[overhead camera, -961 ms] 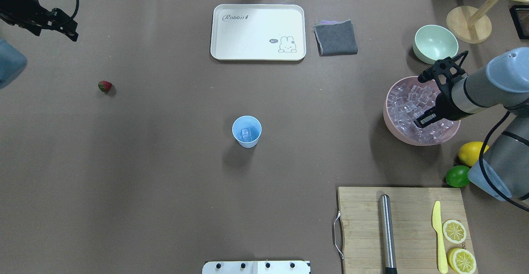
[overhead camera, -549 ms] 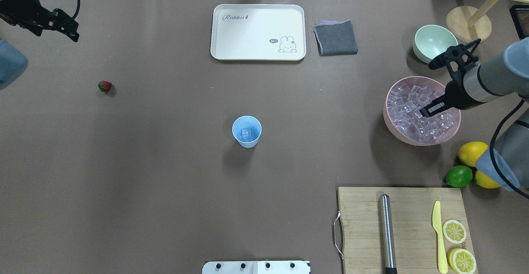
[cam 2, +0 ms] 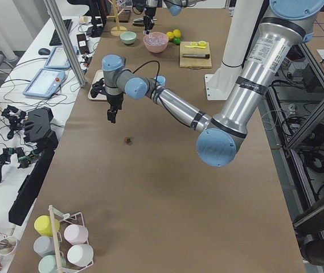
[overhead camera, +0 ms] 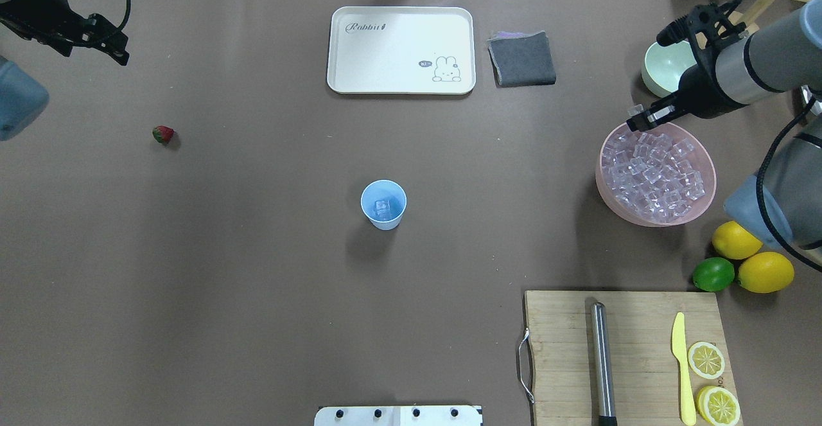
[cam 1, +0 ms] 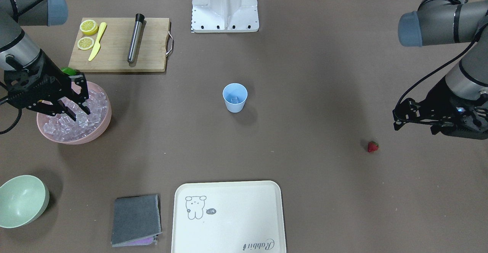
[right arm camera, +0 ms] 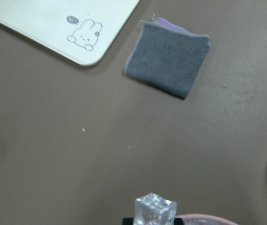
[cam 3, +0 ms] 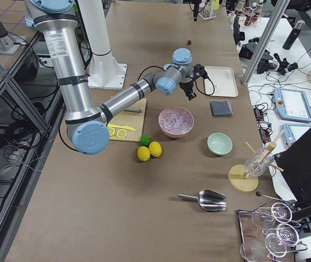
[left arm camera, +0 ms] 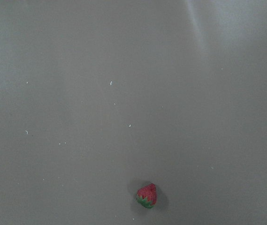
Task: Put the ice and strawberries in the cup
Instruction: 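Carry the second ice cube with the right gripper to the cup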
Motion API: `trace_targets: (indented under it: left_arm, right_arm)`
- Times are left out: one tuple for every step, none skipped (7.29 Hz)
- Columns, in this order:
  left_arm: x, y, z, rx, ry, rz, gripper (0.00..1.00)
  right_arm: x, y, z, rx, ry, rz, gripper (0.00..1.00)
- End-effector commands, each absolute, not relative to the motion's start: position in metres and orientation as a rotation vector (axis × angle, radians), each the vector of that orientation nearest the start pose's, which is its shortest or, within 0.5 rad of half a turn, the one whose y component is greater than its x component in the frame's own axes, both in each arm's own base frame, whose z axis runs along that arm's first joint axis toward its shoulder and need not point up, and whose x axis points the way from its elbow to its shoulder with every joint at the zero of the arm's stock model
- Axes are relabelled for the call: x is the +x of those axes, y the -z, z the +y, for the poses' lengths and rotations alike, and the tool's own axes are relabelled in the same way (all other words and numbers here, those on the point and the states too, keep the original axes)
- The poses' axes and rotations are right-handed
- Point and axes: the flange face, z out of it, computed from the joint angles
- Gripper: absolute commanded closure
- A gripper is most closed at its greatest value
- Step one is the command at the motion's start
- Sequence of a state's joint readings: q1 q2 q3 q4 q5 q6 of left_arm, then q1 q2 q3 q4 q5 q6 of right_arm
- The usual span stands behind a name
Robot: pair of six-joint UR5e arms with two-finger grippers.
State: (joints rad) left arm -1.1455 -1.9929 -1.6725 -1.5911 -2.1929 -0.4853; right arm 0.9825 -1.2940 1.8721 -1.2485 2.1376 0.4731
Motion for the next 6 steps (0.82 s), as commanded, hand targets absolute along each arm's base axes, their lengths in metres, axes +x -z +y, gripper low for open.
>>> trace_targets:
  left_arm:
    - [0.202, -0.385, -0.616, 0.195, -0.116, 0.756, 0.02]
    - [0.199, -0.386, -0.616, 0.210, -0.113, 0.758, 0.02]
    - [0.199, -0.388, -0.616, 0.209, -0.114, 0.759, 0.02]
    - [0.198, -0.391, -0.614, 0.203, -0.114, 0.762, 0.02]
    - [0.202, -0.391, -0.612, 0.203, -0.123, 0.763, 0.02]
    - [0.203, -0.383, -0.611, 0.212, -0.124, 0.772, 0.02]
  right_arm:
    - [-0.284, -0.273, -0.520, 0.512, 0.342, -0.976, 1.00]
    - [-0.304, -0.254, -0.515, 0.511, 0.341, -1.001, 1.00]
    - [-0.317, -0.240, -0.508, 0.530, 0.351, -1.006, 1.00]
    - [-0.340, -0.232, -0.497, 0.533, 0.361, -1.013, 1.00]
    - [-0.368, -0.213, -0.484, 0.555, 0.366, -1.019, 1.00]
    - [-0.390, -0.202, -0.472, 0.570, 0.360, -1.018, 1.00]
